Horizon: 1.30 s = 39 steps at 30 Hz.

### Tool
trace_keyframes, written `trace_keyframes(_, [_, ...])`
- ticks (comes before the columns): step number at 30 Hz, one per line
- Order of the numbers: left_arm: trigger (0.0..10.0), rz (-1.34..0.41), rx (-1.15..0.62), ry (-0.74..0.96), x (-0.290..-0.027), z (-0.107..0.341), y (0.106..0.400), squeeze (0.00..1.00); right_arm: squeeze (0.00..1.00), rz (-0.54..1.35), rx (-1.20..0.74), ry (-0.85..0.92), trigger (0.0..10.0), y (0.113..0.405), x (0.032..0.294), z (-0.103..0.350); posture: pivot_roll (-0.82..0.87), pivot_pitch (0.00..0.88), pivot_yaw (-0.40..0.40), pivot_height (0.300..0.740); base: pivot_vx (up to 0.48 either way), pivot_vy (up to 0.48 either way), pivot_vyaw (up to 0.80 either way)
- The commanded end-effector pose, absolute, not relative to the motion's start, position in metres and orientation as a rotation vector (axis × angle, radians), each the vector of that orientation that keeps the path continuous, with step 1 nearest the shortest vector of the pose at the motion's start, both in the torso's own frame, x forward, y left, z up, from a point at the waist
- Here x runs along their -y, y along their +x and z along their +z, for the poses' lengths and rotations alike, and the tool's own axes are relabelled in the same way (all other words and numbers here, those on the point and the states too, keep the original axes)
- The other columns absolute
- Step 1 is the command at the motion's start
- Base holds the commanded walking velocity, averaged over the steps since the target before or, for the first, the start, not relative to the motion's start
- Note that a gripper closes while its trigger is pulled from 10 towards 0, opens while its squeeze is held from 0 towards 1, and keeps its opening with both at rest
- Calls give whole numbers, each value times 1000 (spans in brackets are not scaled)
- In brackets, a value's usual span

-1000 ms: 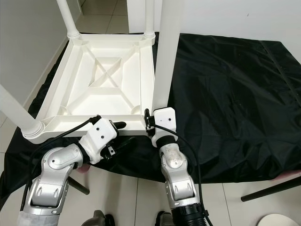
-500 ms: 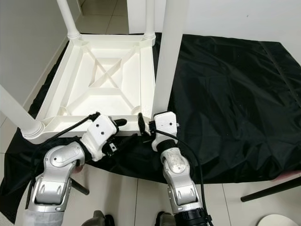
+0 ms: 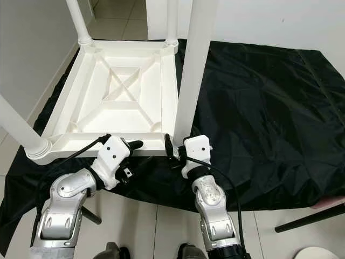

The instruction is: Building children table

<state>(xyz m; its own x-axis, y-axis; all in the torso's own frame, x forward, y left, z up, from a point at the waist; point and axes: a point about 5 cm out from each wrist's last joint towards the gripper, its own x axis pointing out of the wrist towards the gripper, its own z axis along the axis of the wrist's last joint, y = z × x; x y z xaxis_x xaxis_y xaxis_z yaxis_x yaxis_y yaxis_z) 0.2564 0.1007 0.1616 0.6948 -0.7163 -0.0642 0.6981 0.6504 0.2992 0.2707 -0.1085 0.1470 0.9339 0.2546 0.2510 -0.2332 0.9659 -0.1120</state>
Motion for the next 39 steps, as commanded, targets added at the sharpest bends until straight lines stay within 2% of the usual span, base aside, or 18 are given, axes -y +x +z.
trace_keyframes(1, [10000, -414, 128, 203, -108, 166, 266, 0, 0, 238, 262, -81, 10000, 271, 110, 143, -90, 131, 23, 740, 0, 0, 0])
trace_keyframes(14, [10000, -452, 123, 193, -112, 164, 266, 0, 0, 159, 283, -57, 10000, 270, 117, 146, -103, 142, 36, 740, 0, 0, 0])
trace_keyframes(27, [10000, -387, 50, 182, -112, 154, 268, 0, 0, 132, 265, -89, 10000, 269, 120, 140, -80, 121, 37, 740, 0, 0, 0])
trace_keyframes(31, [10000, -357, 4, 117, -116, 152, 269, 0, 0, 124, 254, -94, 10000, 268, 123, 138, -72, 124, 30, 740, 0, 0, 0])
trace_keyframes(39, [10000, -264, 41, 72, -118, 161, 271, 0, 0, 114, 258, -72, 10000, 268, 125, 139, -72, 122, 32, 740, 0, 0, 0])
